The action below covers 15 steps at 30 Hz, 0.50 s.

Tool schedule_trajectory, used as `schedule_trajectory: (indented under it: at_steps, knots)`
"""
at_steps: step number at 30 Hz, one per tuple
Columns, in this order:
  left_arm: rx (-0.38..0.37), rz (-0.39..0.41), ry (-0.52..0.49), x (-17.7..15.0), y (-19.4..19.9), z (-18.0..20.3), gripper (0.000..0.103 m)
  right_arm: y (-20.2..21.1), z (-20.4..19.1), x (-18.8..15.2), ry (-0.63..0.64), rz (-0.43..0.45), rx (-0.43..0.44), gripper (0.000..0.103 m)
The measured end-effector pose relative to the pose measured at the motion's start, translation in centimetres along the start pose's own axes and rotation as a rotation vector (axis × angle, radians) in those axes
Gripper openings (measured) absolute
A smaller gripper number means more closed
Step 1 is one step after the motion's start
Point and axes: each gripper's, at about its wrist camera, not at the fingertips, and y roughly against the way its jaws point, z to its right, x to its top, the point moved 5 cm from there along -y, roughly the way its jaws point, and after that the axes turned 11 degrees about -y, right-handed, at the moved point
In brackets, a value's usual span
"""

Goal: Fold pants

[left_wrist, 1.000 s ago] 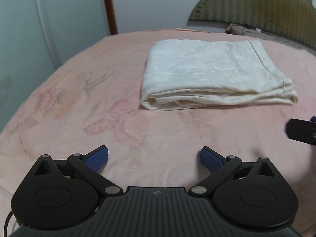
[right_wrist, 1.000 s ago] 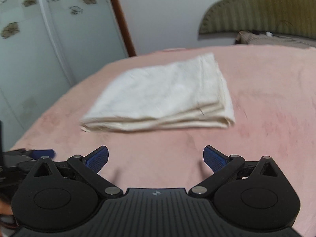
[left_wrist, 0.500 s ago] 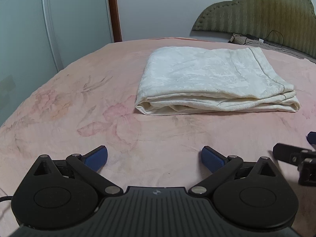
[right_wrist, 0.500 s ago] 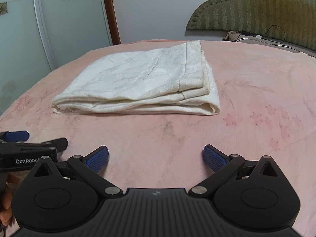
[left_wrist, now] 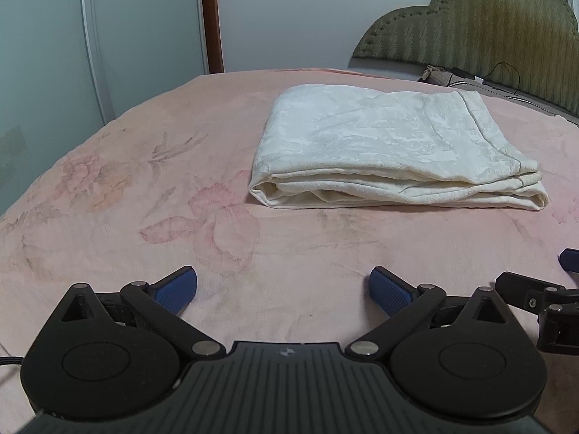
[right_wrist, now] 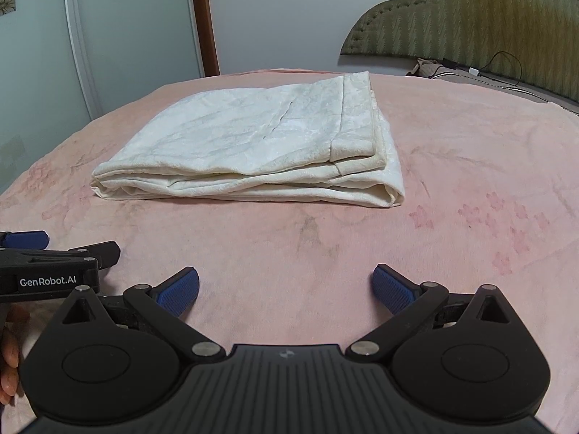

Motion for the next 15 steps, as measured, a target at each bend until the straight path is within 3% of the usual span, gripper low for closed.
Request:
schedule_trajectory:
  at_steps: [15]
  knots:
    - [-0.018,0.001,0.018,-0.11,-0.05,-0.2,0.103,-0.1,-0.23,-0.27,0.027,0.0,-0.024,0.103]
